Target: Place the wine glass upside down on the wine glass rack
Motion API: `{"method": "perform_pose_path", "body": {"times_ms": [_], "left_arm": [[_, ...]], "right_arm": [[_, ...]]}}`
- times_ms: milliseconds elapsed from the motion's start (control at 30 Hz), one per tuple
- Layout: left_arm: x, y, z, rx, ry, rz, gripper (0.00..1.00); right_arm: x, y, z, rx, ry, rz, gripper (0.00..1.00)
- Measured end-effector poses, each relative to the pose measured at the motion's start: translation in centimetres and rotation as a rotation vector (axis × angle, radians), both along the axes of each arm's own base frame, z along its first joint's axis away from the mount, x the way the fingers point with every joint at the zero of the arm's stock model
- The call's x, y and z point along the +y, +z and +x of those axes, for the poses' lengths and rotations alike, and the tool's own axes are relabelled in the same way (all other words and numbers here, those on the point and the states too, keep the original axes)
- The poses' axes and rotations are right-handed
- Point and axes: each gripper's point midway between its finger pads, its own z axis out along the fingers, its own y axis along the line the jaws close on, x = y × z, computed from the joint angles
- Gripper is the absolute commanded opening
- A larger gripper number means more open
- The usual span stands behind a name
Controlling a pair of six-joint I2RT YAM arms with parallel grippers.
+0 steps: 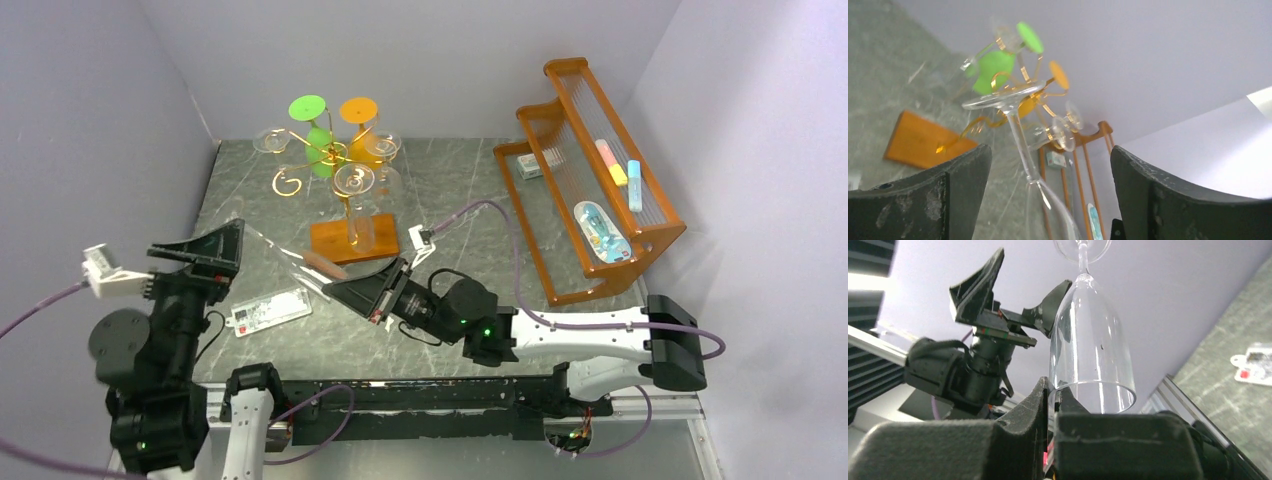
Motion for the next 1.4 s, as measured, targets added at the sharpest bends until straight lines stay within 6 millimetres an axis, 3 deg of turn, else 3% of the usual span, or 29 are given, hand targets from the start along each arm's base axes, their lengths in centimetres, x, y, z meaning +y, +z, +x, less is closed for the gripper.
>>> {"method": "perform_pose_path", "body": {"times_ms": [67, 200, 467, 667, 933, 1167, 1400], "left_arm": [[0.0, 2.6, -1.5, -0.09, 0.012, 0.067, 0.93], [-0.8, 5.2, -2.5, -0.212, -0.029, 0.158, 0.92], [-4.7, 5.2, 0.4, -0.365, -0.294, 0.291, 0.94], [-7.6, 7.5, -1.3, -0.575, -0.467, 0.333, 0.95], [-9.7, 11.0, -6.2, -0.815, -0.571, 0.399, 0.84], [-9.9, 10.8, -6.4, -0.824, -0.618, 0.321, 0.76], [-10.2, 11.7, -7.2, -0.823, -0.669, 0.217, 0.52]], "right_arm": [[-0.9, 1.8, -0.1, -0.025, -0.004, 0.047, 0.0], [-2.4, 4.9, -0.3, -0.081, -0.019, 0.136, 0.0], [-4.9, 8.6, -1.0, -0.209, -0.043, 0.288, 0.0], [-6.0, 10.2, -1.7, -0.264, -0.033, 0.367, 0.0], [-6.6, 10.7, -2.0, -0.278, -0.028, 0.412, 0.0], [-5.7, 10.3, -3.0, -0.311, 0.036, 0.446, 0.0], [-4.7, 9.4, -4.7, -0.354, 0.133, 0.466, 0.0]]}}
